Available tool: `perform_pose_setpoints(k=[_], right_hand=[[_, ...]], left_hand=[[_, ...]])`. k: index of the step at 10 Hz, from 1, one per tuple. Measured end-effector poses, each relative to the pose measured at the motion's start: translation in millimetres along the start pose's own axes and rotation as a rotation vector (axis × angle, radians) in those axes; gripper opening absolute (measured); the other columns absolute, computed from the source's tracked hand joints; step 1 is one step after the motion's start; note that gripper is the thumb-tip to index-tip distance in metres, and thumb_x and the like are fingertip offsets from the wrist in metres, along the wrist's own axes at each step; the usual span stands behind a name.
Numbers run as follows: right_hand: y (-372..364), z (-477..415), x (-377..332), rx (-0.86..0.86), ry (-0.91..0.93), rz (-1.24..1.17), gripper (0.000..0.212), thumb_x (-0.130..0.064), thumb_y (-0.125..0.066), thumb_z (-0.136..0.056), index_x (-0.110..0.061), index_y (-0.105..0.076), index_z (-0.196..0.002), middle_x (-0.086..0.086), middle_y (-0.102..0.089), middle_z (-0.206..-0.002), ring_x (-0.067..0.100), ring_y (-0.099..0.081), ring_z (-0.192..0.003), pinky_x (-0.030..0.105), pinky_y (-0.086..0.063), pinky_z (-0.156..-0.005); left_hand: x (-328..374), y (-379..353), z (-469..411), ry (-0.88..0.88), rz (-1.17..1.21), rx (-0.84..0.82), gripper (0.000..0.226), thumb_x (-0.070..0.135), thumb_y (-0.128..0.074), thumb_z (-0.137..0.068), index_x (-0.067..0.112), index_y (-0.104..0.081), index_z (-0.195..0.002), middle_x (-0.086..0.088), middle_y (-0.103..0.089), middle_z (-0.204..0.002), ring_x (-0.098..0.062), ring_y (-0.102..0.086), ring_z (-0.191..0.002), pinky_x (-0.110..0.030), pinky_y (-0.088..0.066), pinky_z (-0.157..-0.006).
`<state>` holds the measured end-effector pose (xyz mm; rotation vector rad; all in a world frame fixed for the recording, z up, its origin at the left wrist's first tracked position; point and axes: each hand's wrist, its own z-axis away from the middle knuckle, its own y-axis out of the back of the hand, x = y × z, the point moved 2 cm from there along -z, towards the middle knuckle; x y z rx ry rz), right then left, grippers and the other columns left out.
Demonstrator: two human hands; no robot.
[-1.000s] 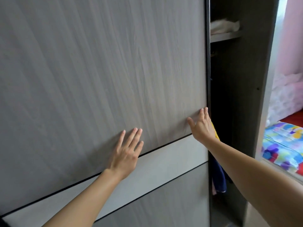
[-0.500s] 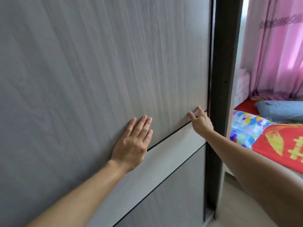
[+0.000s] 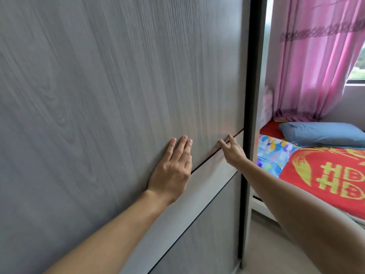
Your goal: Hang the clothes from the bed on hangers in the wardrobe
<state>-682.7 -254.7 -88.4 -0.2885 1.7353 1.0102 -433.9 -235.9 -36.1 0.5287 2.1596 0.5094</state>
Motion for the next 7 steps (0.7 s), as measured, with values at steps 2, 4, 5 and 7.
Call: perform_pose_setpoints(k=[2,4,5,7], right_hand=[[8,-27,11,-0.001,0.028,0.04,0.069,-0.051,-0.039,-0.098,-0.019,-0.016,-0.155,0.007,-0.036,-0.153,0.028,-0.038,-0.137,0.031,-0.032,-0.106],[16,-44,19,-0.056,0.051,0.037,0.075,-0.054,-0.041,-0.096,-0.021,-0.009,-0.155,0.003,-0.023,-0.159,0.025,-0.03,-0.143,0.032,-0.028,-0.109],[24,-52,23,-0.111,0.065,0.059,0.081,-0.053,-0.053,-0.092,-0.019,-0.015,-0.155,0.007,-0.033,-0.155,0.022,-0.047,-0.124,0.031,-0.04,-0.098],[78,-44,-32,0.01,0.331,0.009,0.029,-0.038,-0.066,-0.084,-0.009,-0.071,-0.085,0.008,-0.067,-0.072,0.028,-0.063,-0.07,0.043,-0.054,-0.072]], left_hand=[[11,-16,-27,0.01,-0.026,0.0,0.038,0.014,-0.046,-0.085,0.001,-0.063,-0.117,-0.024,-0.039,-0.146,-0.038,-0.032,-0.139,-0.052,-0.012,-0.117],[16,-22,-28,0.004,-0.06,0.009,0.036,0.015,-0.05,-0.083,0.004,-0.063,-0.115,-0.023,-0.04,-0.146,-0.038,-0.033,-0.139,-0.052,-0.013,-0.117],[19,-20,-33,0.019,-0.044,0.037,0.032,0.013,-0.053,-0.08,0.003,-0.065,-0.108,-0.022,-0.045,-0.143,-0.038,-0.036,-0.137,-0.052,-0.017,-0.116],[19,-16,-36,0.067,0.026,0.087,0.014,0.012,-0.057,-0.079,0.007,-0.066,-0.088,-0.019,-0.054,-0.135,-0.036,-0.043,-0.133,-0.051,-0.025,-0.114]])
